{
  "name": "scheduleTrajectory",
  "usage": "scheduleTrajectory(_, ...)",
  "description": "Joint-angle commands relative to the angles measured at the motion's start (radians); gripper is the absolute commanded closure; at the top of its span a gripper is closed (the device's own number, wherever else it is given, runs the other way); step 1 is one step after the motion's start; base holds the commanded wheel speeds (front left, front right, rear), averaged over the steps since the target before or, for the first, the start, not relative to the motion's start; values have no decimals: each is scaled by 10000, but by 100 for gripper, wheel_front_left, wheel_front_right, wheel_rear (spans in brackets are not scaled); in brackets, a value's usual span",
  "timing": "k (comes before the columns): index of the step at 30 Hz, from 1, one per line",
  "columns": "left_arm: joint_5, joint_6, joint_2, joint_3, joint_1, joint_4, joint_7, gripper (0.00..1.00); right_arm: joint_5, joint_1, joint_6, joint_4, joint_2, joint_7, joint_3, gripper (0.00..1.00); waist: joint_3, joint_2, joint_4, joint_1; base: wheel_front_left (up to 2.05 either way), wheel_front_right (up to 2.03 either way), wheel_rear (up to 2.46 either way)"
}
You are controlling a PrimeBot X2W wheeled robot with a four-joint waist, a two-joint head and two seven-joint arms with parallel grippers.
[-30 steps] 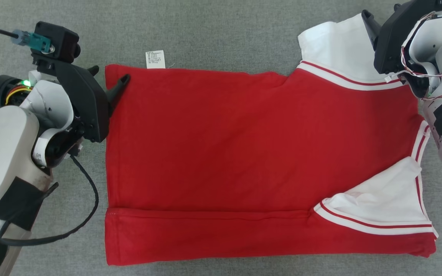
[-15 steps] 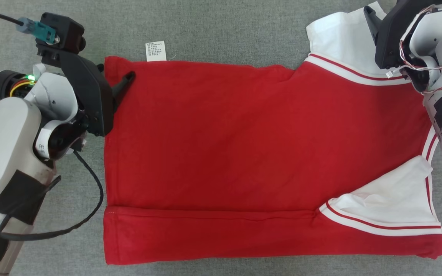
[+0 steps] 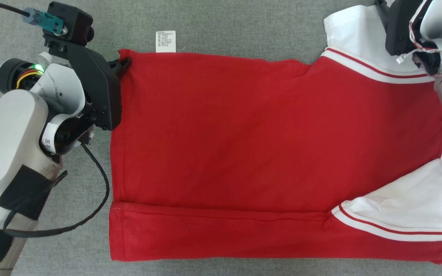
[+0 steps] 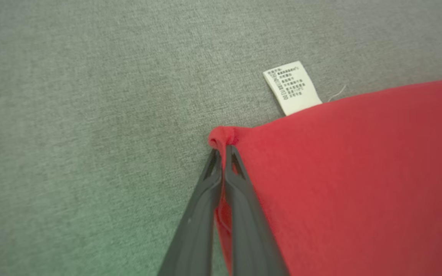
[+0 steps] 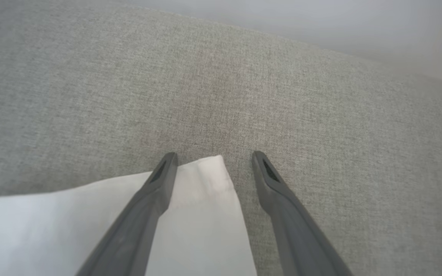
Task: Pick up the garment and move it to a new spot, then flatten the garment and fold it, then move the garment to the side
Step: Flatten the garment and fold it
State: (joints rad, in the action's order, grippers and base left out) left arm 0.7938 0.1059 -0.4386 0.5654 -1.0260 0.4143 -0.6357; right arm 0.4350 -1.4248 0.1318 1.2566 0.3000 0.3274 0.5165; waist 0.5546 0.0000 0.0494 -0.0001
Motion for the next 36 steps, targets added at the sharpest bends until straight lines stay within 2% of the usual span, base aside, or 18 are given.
scheduleTrajectory(1,12,31,18,66,11,-8,-4,100,-51,-57,-22,124,-4,216,-11,0,96,0,74,1,0,0,0)
scheduleTrajectory(5,-24,61,25,139,29,-208,95,100,-53,-73,-22,300,-72,991,-72,0,109,0,70,1,0,0,0)
scheduleTrajectory(6,-5,66,40,143,41,-257,125,100,-89,-84,-22,318,-84,1174,-59,20,100,0,61,1,0,0,0)
scheduleTrajectory(7,11,67,43,141,63,-288,139,100,-126,-100,-22,334,-105,1313,-21,68,84,0,52,1,0,0,0)
scheduleTrajectory(8,8,72,33,137,67,-325,187,100,-123,-141,-22,347,-98,1433,-33,100,69,0,37,1,0,0,0)
scheduleTrajectory(12,-49,67,-45,110,99,-343,345,100,-64,-265,-22,350,-112,1656,-144,100,-33,0,-58,1,0,0,0)
scheduleTrajectory(14,-110,67,-96,88,102,-346,482,100,-50,-345,-22,307,-143,1388,-185,100,-103,0,-110,1,0,0,0)
scheduleTrajectory(19,-222,63,-173,86,228,-217,934,100,-62,-237,-24,-58,-74,-104,-253,100,-428,0,-258,1,0,0,0)
scheduleTrajectory(24,-189,113,-144,91,454,-56,1394,100,165,244,-22,-290,5,-1148,-215,100,-914,0,-410,1,0,0,0)
scheduleTrajectory(36,29,8,-381,-80,1809,-303,2484,100,1372,2590,-22,-2071,694,-3435,387,100,-2062,0,-749,1,0,0,0)
